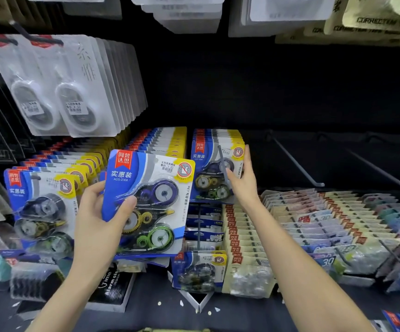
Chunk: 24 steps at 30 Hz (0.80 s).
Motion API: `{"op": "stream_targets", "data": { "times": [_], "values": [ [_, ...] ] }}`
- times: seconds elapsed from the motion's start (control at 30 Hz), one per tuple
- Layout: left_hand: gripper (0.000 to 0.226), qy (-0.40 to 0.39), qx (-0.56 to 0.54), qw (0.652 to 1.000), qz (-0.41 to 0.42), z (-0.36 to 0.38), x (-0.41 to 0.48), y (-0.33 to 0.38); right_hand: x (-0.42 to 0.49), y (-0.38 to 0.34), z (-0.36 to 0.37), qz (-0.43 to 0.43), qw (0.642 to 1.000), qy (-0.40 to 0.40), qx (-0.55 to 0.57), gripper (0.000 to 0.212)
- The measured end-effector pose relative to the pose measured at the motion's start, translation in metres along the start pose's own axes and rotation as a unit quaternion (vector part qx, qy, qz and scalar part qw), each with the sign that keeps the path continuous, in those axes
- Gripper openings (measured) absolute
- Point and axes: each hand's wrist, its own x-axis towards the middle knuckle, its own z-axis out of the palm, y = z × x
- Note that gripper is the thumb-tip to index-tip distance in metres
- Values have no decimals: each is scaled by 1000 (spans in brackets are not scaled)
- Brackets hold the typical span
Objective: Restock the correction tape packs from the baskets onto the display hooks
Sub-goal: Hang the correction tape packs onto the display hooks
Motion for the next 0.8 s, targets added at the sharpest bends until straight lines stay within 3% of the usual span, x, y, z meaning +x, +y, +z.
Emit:
{"op": "stream_targets", "data": {
  "times": [0.07, 0.13, 0.23, 0.3, 0.43, 0.5, 0.57, 0.63, 0.7, 0.8],
  "values": [
    [33, -1, -4, 1000, 1, -2, -2, 0, -7, -7, -6, 32, 995, 57, -71, 94],
    [33, 3, -19, 1000, 4, -5, -6, 0, -31, -20, -14, 27, 989, 124, -72, 83],
    [33, -5, -45, 999, -2, -7, -13, 2, -93, -53, -21, -122, 979, 162, 15, 41],
    [34, -33, -63, 997, -4, -4, -20, 4, -131, -74, -23, -186, 977, 101, 26, 33],
    [33, -84, -101, 991, 10, 15, -34, 9, -158, -90, -18, -149, 980, -116, 58, 55],
    [35, -111, -98, 989, 18, 23, -38, 9, -158, -89, -18, -137, 978, -122, 96, 58],
    [31, -148, -42, 987, 48, 25, -37, 7, -156, -87, -23, -125, 978, -89, 141, 57],
    [35, -127, 109, 974, 152, 21, -31, 5, -153, -83, -34, -114, 982, -57, 140, 57],
    [47, -60, 272, 920, 277, 17, -18, -1, -151, -77, -46, -91, 986, -46, 132, 55],
    [54, -28, 393, 859, 327, 12, -2, -13, -149, -69, -59, -70, 992, -32, 96, 52]
  ]
}}
